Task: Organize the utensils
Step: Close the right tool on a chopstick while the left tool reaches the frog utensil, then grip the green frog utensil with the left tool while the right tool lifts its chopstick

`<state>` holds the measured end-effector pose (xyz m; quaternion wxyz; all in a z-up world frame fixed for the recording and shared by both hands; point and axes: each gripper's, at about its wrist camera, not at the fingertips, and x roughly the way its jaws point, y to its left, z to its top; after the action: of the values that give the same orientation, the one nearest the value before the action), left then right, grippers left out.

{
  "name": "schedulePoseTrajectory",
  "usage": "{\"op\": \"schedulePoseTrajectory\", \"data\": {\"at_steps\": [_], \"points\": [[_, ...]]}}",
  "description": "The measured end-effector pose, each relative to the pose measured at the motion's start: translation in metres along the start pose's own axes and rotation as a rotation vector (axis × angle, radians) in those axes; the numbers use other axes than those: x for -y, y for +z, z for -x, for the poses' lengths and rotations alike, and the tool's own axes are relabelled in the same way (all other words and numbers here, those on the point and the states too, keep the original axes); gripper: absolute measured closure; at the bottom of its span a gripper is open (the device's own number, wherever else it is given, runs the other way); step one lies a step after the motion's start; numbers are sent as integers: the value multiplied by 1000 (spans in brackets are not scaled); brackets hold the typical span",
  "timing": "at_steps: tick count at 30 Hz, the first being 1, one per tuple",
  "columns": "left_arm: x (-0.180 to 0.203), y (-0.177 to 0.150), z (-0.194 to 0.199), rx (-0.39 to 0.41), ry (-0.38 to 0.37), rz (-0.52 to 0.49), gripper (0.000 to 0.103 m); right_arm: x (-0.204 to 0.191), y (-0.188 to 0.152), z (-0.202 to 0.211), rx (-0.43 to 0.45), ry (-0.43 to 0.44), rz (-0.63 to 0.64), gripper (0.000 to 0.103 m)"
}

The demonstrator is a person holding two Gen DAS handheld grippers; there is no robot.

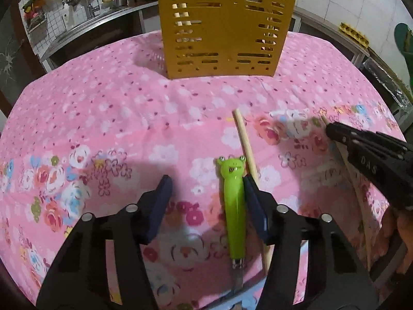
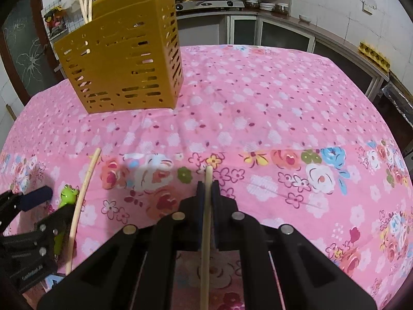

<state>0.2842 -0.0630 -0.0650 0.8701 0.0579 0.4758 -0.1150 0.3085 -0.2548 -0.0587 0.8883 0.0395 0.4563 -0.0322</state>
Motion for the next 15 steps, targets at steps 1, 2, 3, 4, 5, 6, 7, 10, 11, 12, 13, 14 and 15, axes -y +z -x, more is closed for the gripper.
{"op": "schedulePoseTrajectory", "data": {"at_steps": [1, 2, 3, 4, 5, 6, 7, 10, 11, 12, 13, 14, 15], "points": [[0, 3, -1, -4, -8, 6, 54, 0, 0, 0, -2, -1, 1, 97], [0, 6, -3, -5, -8, 8, 58, -1, 0, 0, -5, -5, 4, 97], [1, 10, -5, -4, -7, 7, 60, -3, 0, -1, -7, -9, 8, 97], [0, 11, -7, -4, -6, 6, 65, -3, 0, -1, -10, -11, 10, 96], [0, 14, -8, -4, -5, 6, 70, -4, 1, -1, -15, -14, 12, 96], [0, 15, -10, -6, -4, 7, 71, -4, 2, -1, -19, -16, 12, 96], [0, 17, -10, -8, -6, 10, 73, -4, 2, -1, -23, -16, 11, 96], [-2, 22, -12, -23, -10, 17, 76, -3, 4, -2, -36, -13, 4, 96], [-2, 23, -12, -31, -10, 24, 77, -2, 4, -1, -41, -11, -1, 96], [-2, 23, -11, -40, -6, 29, 77, -2, 4, -1, -46, -8, -8, 96], [0, 21, -10, -46, 4, 28, 77, -1, 4, -1, -48, -7, -9, 96], [1, 20, -10, -46, 11, 26, 77, -1, 4, -1, -48, -7, -8, 96], [3, 20, -10, -44, 19, 23, 77, -1, 3, -1, -48, -5, -10, 96]]}}
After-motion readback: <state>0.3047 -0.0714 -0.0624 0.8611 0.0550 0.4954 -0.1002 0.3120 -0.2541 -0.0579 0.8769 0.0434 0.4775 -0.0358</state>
